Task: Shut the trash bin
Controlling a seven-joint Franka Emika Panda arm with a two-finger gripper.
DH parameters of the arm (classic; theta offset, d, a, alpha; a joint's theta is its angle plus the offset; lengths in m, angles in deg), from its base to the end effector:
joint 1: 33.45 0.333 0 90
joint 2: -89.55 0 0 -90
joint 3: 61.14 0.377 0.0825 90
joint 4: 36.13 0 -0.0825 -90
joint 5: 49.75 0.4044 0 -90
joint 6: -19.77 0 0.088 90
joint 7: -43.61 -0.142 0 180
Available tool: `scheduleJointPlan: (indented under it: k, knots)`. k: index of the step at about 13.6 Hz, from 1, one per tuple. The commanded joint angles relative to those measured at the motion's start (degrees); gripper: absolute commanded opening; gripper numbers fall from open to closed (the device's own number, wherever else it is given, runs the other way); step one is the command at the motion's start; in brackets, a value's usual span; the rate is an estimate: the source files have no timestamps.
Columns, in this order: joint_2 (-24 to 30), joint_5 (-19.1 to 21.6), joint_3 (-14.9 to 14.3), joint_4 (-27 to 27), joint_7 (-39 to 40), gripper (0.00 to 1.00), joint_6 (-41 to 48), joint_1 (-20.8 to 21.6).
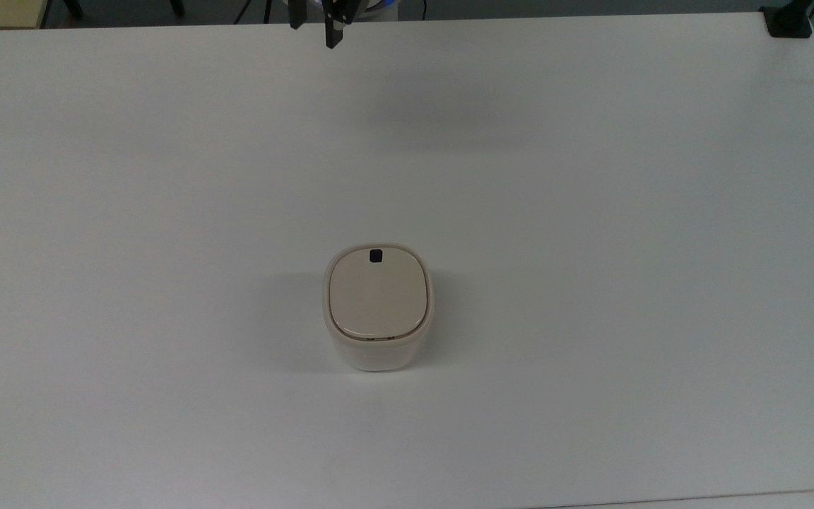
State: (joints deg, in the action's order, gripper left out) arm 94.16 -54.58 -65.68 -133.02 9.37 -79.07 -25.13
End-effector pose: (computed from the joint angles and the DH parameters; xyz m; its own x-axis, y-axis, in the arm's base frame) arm 0.5626 0.0246 0.6510 0.8578 -0.4952 0.1376 -0.5000 -0.8660 0.0004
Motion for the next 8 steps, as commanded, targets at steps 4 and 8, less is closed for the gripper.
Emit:
scheduleJointPlan:
  k: [4, 8]
  knots:
    - [1.28, 2.72, 6.74, -1.46, 29.37, 1.00, -0.03, -10.60]
    - [0.49, 3.07, 5.77, -0.14, 35.02, 1.00, 0.32, -11.39]
